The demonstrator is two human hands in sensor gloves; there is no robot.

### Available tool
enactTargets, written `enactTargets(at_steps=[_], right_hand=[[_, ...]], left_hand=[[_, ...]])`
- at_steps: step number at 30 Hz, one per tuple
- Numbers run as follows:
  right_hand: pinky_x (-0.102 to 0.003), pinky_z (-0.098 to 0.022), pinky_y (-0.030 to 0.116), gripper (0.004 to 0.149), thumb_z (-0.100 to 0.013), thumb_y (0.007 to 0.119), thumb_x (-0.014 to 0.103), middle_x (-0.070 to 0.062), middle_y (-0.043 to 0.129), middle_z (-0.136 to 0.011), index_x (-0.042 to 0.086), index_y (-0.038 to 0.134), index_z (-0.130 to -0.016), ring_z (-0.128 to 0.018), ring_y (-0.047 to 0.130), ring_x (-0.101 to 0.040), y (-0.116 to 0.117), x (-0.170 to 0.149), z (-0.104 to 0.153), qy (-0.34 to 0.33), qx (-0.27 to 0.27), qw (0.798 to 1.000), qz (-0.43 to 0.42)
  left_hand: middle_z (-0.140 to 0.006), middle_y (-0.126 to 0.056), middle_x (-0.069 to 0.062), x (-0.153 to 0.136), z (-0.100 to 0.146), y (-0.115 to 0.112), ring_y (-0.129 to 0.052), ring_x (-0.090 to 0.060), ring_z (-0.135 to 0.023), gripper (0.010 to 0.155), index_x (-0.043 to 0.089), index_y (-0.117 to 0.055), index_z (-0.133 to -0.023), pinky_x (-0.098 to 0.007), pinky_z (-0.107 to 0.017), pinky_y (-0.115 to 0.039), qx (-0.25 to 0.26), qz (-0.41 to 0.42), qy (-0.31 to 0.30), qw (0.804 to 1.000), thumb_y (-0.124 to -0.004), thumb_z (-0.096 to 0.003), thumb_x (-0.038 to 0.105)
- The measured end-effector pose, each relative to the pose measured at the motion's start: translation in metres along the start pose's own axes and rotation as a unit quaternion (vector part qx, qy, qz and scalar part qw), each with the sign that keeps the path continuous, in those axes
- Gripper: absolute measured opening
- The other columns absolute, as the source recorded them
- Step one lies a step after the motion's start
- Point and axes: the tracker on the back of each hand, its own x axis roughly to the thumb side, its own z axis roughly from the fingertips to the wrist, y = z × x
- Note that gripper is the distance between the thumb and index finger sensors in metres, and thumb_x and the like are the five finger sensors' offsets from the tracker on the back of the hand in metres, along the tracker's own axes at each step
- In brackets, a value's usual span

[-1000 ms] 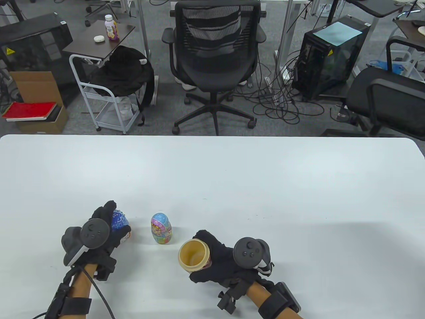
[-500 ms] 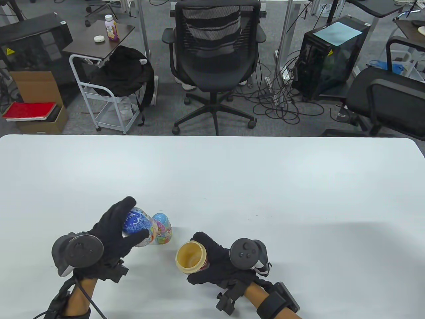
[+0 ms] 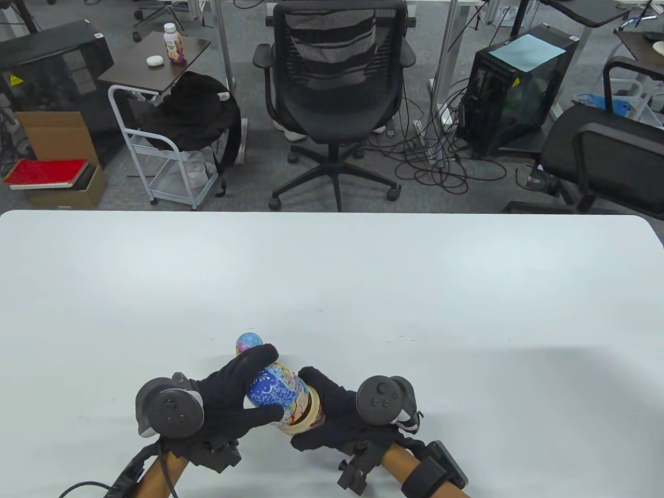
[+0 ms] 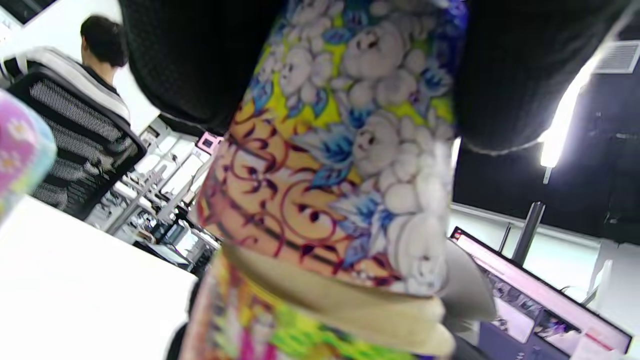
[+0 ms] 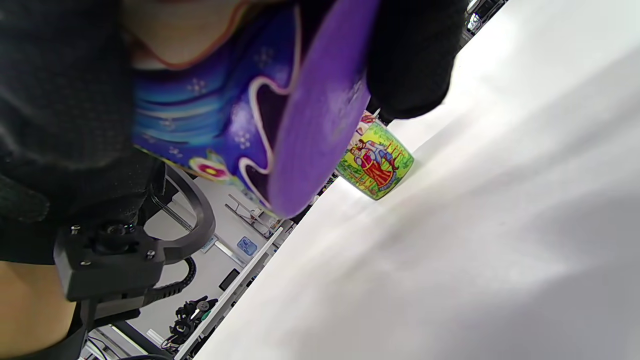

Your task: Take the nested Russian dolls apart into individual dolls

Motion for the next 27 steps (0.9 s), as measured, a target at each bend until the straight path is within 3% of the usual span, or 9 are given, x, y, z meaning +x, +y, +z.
enactTargets(at_steps=[9, 27], right_hand=[[-0.044, -0.058, 0.084, 0.115, -0.028, 0.097, 0.061, -0.026, 0.065, -0.107, 0.006, 0.038, -0.110, -0.092, 0.075, -0.047, 0.002, 0.000, 0.000, 0.000, 0.005, 1.000, 0.008], [-0.044, -0.052, 0.088, 0.114, -0.026, 0.098, 0.062, -0.028, 0.071, -0.102, 0.003, 0.044, -0.108, -0.087, 0.080, -0.048, -0.003, -0.003, 0.000, 0.011, -0.009, 1.000, 0.000]], left_hand=[[-0.111, -0.061, -0.027, 0.004, -0.001, -0.007, -0.084, -0.045, -0.087, 0.089, 0.017, -0.039, -0.116, -0.051, -0.062, -0.079, -0.023, 0.001, -0.010, 1.000, -0.082, -0.0521, 0.060], [-0.111, -0.057, -0.032, 0.003, 0.002, -0.014, -0.084, -0.047, -0.086, 0.093, 0.014, -0.032, -0.117, -0.047, -0.062, -0.081, -0.020, -0.006, -0.005, 1.000, -0.081, -0.0515, 0.059]])
